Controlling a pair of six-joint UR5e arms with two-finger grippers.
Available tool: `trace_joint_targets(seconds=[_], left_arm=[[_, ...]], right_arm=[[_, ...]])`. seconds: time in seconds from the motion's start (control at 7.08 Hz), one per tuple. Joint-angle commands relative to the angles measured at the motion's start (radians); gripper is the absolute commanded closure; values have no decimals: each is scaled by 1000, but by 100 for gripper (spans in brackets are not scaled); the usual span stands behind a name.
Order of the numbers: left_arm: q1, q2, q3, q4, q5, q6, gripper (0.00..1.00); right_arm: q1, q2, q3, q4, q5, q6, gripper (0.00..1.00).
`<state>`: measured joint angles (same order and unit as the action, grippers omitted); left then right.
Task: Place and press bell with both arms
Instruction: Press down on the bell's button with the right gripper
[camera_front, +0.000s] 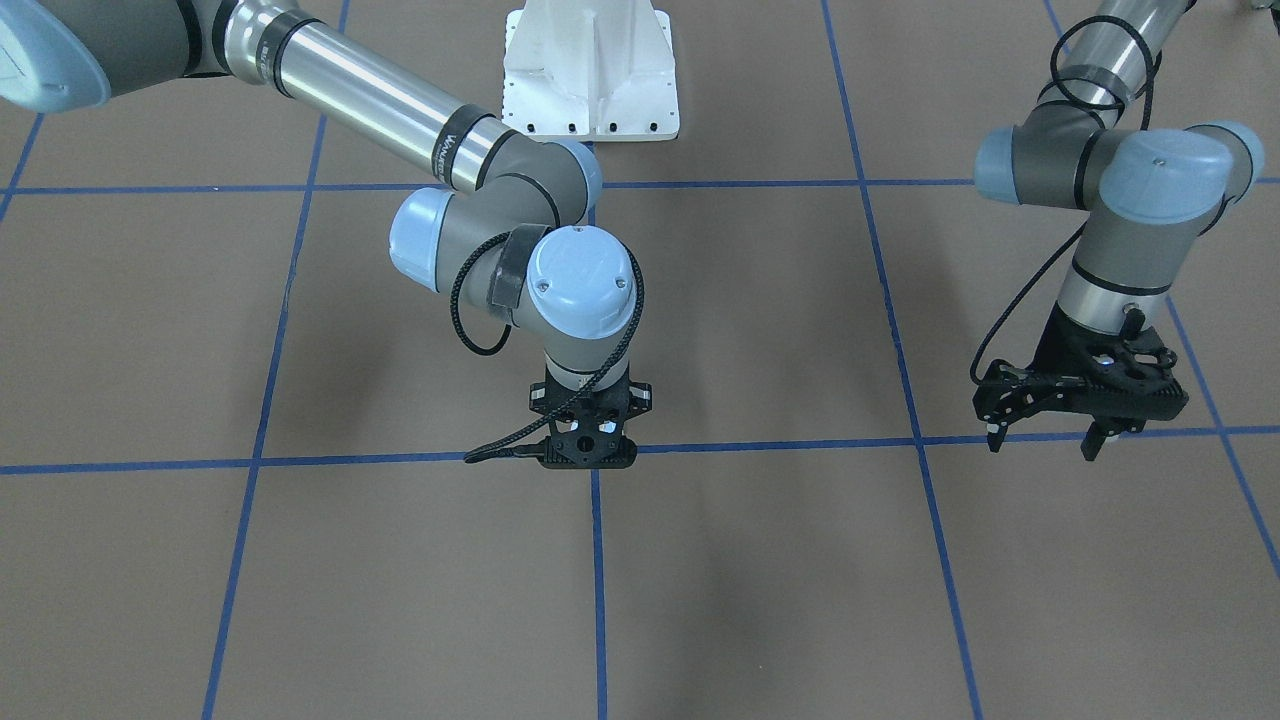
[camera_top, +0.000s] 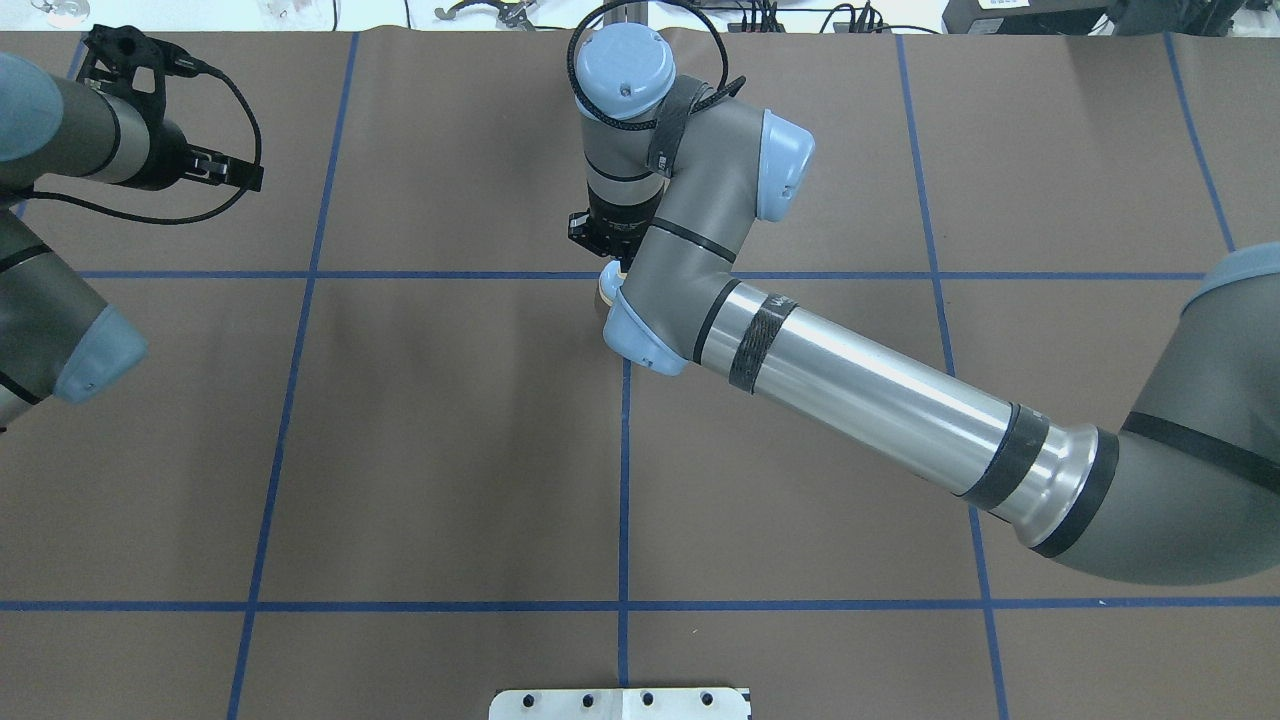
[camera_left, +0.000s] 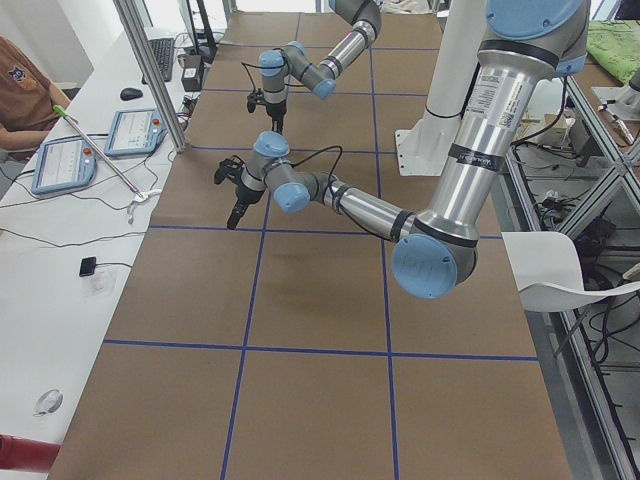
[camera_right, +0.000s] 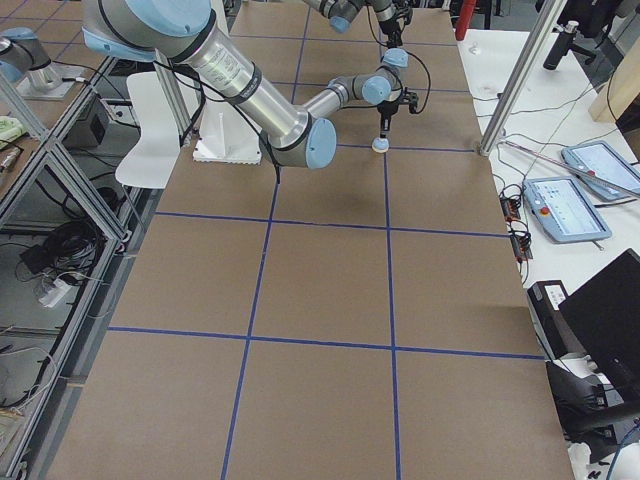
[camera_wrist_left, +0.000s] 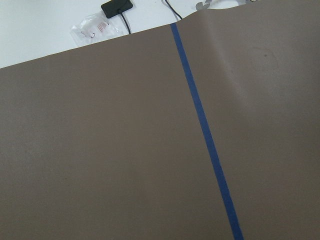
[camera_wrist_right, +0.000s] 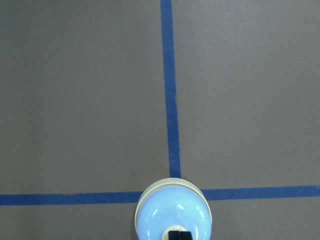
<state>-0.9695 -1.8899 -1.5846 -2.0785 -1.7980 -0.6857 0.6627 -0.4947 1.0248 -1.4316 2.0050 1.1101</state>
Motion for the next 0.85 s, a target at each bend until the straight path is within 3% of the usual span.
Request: trace_joint_targets(seconds=[0.0,0.71], left_arm=[[0,2,0,0,0,0,0],[0,8,0,-2,2,0,0]], right_arm=[[0,1,-3,0,0,-3,100],[-14,1,-17,8,-23,-3,100]])
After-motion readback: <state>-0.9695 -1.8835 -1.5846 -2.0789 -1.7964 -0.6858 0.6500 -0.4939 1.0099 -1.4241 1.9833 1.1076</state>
